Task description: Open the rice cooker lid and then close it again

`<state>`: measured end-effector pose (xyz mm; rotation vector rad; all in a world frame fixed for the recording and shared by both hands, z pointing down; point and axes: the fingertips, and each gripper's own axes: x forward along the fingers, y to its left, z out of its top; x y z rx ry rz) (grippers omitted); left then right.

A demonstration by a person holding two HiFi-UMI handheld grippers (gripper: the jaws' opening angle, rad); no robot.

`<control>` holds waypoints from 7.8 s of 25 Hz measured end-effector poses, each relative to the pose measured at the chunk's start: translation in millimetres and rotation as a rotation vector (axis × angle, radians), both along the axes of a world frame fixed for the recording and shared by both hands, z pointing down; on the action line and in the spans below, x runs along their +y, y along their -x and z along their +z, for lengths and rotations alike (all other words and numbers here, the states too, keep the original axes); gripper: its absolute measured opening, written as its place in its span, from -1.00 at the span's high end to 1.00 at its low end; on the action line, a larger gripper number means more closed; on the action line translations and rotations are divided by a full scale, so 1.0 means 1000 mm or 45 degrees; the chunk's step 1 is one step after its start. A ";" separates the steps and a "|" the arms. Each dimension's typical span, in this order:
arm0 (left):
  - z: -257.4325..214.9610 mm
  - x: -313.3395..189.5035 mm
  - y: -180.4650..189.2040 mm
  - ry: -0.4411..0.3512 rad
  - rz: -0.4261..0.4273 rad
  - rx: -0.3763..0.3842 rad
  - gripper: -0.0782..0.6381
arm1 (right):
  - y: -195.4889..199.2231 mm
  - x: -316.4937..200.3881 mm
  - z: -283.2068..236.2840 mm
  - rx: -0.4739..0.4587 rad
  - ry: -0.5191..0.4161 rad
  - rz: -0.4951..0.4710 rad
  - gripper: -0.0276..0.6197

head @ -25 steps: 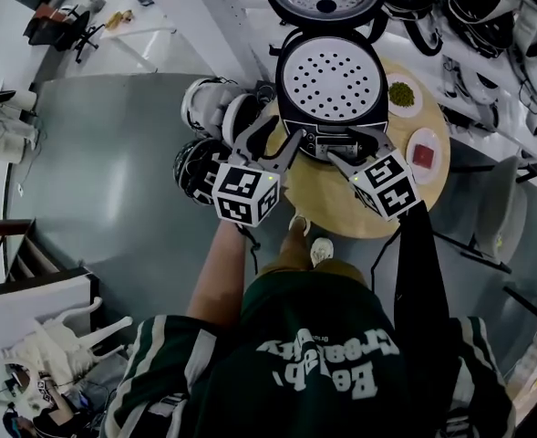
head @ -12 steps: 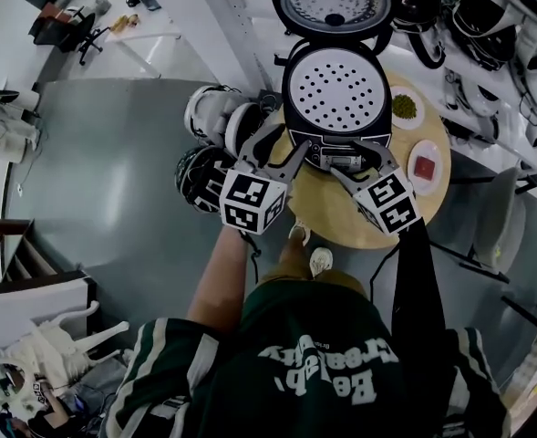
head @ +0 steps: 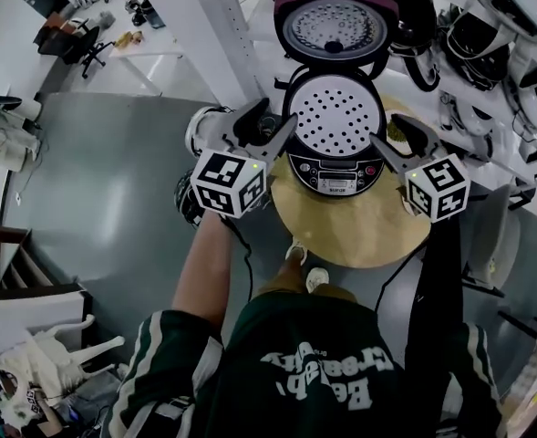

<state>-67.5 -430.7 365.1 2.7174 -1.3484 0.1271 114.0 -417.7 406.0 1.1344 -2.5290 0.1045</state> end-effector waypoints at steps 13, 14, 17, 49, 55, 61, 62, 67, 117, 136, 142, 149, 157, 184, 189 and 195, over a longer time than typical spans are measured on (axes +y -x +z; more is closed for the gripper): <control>-0.085 -0.103 -0.009 -0.113 0.108 -0.058 0.00 | -0.022 -0.127 -0.118 -0.093 -0.192 0.061 0.02; -0.088 -0.110 -0.009 -0.116 0.113 -0.059 0.00 | -0.022 -0.135 -0.124 -0.091 -0.202 0.063 0.02; -0.096 -0.130 -0.009 -0.102 0.130 -0.043 -0.03 | -0.022 -0.157 -0.134 -0.107 -0.203 0.070 0.00; -0.080 -0.137 -0.034 0.070 0.212 0.091 -0.06 | -0.004 -0.147 -0.111 -0.210 0.018 -0.016 -0.22; -0.058 -0.090 -0.036 0.097 0.202 0.056 -0.06 | -0.004 -0.099 -0.090 -0.205 0.059 -0.051 -0.22; -0.026 -0.049 -0.039 0.144 0.175 0.056 -0.06 | 0.000 -0.055 -0.055 -0.127 0.133 -0.126 -0.22; -0.020 -0.042 -0.040 0.152 0.177 0.053 -0.06 | 0.001 -0.048 -0.049 -0.120 0.146 -0.138 -0.22; 0.009 -0.018 -0.046 0.172 0.158 0.024 -0.06 | 0.006 -0.024 -0.023 -0.121 0.206 -0.167 -0.22; 0.138 0.012 -0.054 0.505 0.040 -0.069 0.03 | 0.017 0.013 0.108 0.274 0.544 -0.106 -0.24; 0.096 0.044 -0.038 0.275 -0.067 -0.084 0.06 | -0.001 0.043 0.060 -0.168 0.206 0.159 -0.13; 0.055 0.082 -0.032 0.174 -0.119 -0.027 0.06 | -0.005 0.076 0.022 -0.216 0.046 0.213 -0.16; 0.011 0.125 -0.039 0.042 -0.112 0.021 0.06 | -0.003 0.109 -0.006 -0.244 -0.099 0.253 -0.14; -0.001 0.151 -0.041 -0.021 -0.110 -0.003 0.06 | -0.009 0.127 -0.011 -0.253 -0.163 0.274 -0.08; -0.005 0.151 -0.045 -0.128 -0.134 -0.118 0.78 | -0.014 0.135 -0.026 -0.173 -0.275 0.265 0.91; -0.005 0.151 -0.046 -0.108 -0.132 -0.095 0.78 | -0.017 0.137 -0.025 -0.177 -0.273 0.271 0.91; -0.005 0.153 -0.051 -0.115 -0.121 -0.100 0.78 | -0.021 0.137 -0.026 -0.180 -0.264 0.281 0.91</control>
